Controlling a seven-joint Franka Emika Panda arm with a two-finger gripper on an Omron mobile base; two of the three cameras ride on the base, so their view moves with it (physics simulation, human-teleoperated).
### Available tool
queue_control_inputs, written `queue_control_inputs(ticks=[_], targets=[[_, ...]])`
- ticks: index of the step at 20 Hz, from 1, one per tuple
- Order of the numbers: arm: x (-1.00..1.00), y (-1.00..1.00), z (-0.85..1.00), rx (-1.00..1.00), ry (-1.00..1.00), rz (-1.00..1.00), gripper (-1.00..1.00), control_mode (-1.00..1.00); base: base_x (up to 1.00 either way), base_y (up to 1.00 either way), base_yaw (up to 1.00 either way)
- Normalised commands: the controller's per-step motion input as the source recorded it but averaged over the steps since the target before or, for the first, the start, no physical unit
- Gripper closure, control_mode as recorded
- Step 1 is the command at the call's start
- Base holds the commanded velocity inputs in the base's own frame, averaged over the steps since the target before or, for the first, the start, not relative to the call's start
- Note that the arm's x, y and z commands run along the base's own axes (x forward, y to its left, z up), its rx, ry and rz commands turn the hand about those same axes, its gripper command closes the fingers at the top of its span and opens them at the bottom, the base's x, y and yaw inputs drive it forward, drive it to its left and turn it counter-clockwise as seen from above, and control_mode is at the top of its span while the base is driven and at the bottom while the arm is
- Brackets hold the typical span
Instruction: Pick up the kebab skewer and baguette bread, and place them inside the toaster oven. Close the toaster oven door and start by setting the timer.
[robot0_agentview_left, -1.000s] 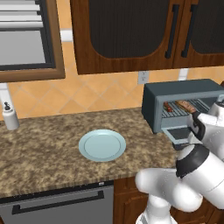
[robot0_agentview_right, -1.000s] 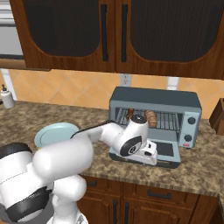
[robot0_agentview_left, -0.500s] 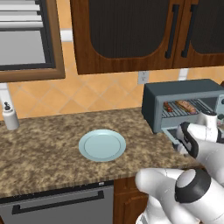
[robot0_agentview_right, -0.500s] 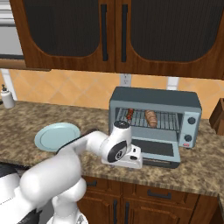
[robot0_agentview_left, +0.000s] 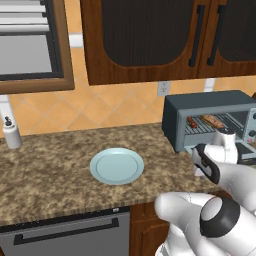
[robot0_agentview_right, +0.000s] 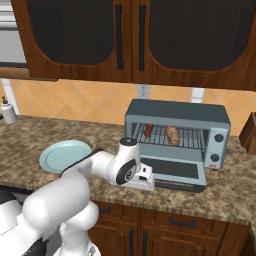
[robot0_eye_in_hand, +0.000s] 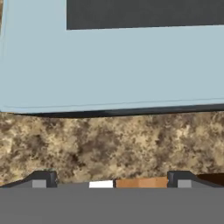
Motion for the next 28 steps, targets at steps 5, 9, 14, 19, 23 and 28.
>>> queue_control_inputs(ticks=[5, 9, 14, 19, 23, 28], targets=[[0.08, 0.0, -0.11, 0.0, 0.05, -0.13, -1.0, -1.0, 0.0, 0.0, 0.0], [0.17, 0.0, -0.13, 0.0, 0.0, -0.13, -1.0, -1.0, 0.0, 0.0, 0.0], [0.25, 0.0, -0.14, 0.0, 0.0, -0.02, -1.0, -1.0, 0.0, 0.0, 0.0], [0.11, 0.01, -0.24, 0.0, -0.01, 0.0, -1.0, -1.0, 0.0, 0.0, 0.0], [0.28, 0.0, -0.1, 0.0, 0.0, 0.0, -1.0, -1.0, 0.0, 0.0, 0.0], [0.02, 0.01, 0.0, 0.03, -0.02, -0.01, -1.0, -1.0, 0.0, 0.0, 0.0]])
